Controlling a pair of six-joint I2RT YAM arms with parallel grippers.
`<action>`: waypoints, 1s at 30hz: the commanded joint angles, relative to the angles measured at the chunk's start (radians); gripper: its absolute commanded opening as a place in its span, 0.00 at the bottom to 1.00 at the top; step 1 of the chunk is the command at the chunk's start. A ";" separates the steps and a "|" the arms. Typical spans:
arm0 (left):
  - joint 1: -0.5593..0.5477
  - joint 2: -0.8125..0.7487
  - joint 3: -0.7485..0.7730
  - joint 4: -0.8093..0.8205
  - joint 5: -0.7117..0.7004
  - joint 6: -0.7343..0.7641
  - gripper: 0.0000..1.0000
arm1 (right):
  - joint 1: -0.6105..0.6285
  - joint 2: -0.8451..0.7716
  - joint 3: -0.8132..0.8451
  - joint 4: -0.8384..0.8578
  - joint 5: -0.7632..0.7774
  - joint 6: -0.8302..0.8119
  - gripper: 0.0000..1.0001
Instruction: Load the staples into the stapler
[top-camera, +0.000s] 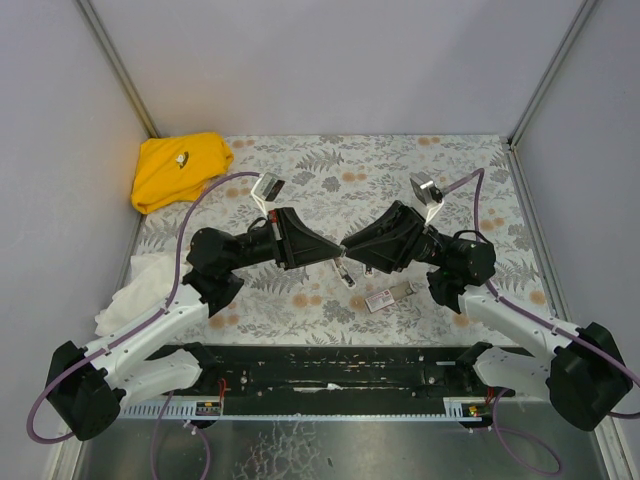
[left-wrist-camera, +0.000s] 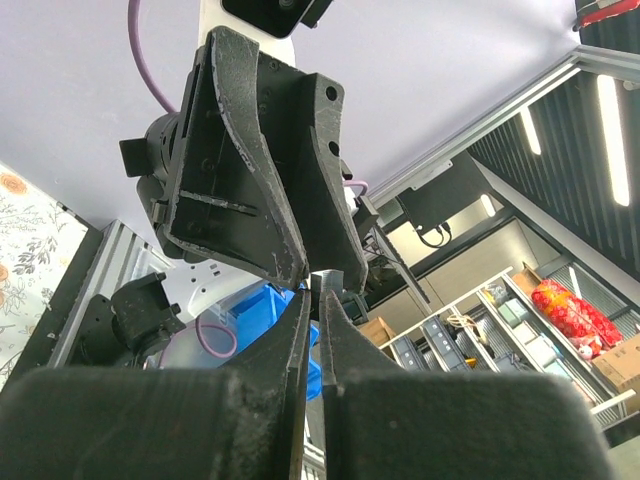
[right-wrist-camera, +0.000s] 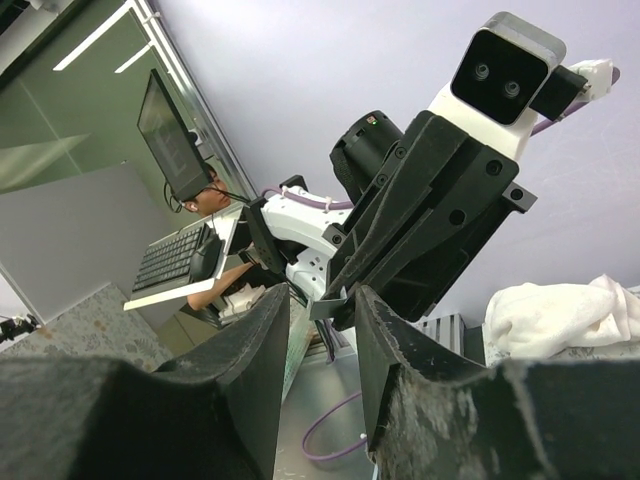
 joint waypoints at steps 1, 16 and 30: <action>0.005 -0.007 -0.015 0.050 0.012 -0.005 0.00 | 0.021 0.001 0.059 0.087 -0.016 0.003 0.39; 0.005 0.001 -0.022 0.086 0.002 -0.025 0.00 | 0.036 0.013 0.063 0.084 -0.029 -0.001 0.33; 0.005 0.003 -0.038 0.083 -0.024 -0.024 0.00 | 0.038 -0.005 0.049 0.039 -0.003 -0.005 0.20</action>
